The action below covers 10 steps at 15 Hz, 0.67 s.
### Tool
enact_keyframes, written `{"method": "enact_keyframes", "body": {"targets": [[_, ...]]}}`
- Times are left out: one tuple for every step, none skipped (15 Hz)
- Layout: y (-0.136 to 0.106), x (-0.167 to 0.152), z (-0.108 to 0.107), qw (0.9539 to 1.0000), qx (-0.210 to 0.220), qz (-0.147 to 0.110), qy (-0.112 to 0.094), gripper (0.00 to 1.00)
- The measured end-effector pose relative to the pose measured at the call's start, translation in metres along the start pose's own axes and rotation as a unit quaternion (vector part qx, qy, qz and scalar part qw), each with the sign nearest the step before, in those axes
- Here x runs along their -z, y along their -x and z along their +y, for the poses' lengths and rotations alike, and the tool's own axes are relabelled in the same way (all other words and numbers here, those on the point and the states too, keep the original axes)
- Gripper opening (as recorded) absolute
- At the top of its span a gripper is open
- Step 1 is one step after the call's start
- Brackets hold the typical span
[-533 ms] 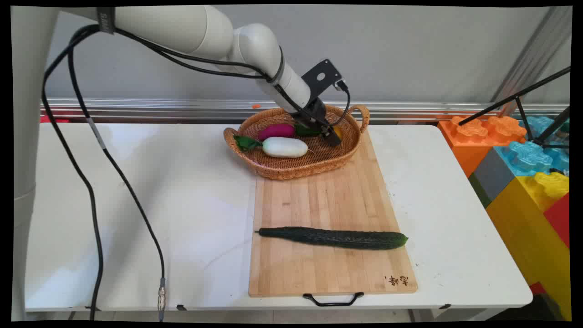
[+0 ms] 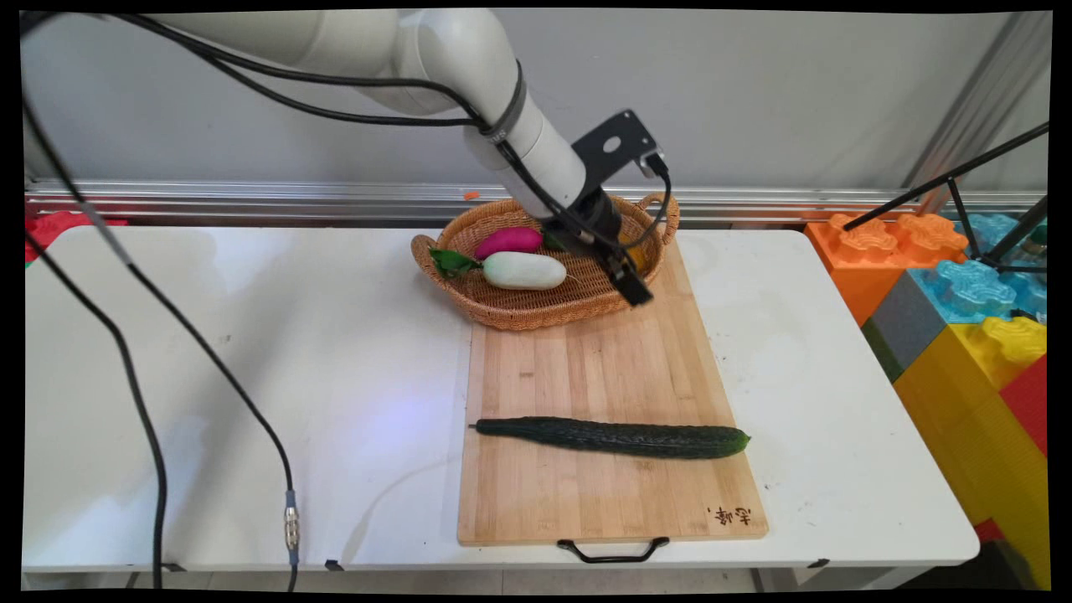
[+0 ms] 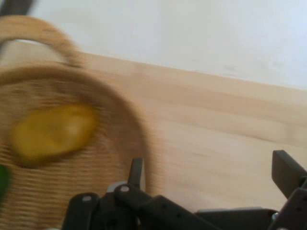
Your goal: Pick up the cucumber from the cutting board
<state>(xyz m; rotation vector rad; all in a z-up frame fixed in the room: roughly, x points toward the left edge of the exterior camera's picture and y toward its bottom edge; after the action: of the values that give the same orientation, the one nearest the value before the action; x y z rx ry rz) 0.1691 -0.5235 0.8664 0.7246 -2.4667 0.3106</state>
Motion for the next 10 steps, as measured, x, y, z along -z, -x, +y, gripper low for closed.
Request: {"method": "enact_keyframes", "body": {"targets": [[0.002, 0.008, 0.013, 0.9997, -0.008, -0.008, 0.020, 1.00], [0.004, 0.014, 0.023, 0.9991, -0.015, -0.015, 0.037, 1.00], [0.007, 0.021, 0.035, 0.9979, -0.024, -0.023, 0.056, 1.00], [0.011, 0.025, 0.043, 0.9966, -0.032, -0.029, 0.070, 1.00], [0.014, 0.028, 0.050, 0.9955, -0.038, -0.035, 0.080, 1.00], [0.018, 0.030, 0.057, 0.9942, -0.045, -0.040, 0.089, 1.00], [0.022, 0.030, 0.063, 0.9930, -0.051, -0.045, 0.096, 1.00], [0.027, 0.029, 0.070, 0.9918, -0.057, -0.050, 0.103, 1.00], [0.031, 0.027, 0.076, 0.9909, -0.063, -0.053, 0.107, 1.00], [0.035, 0.024, 0.081, 0.9899, -0.067, -0.055, 0.111, 1.00]]}}
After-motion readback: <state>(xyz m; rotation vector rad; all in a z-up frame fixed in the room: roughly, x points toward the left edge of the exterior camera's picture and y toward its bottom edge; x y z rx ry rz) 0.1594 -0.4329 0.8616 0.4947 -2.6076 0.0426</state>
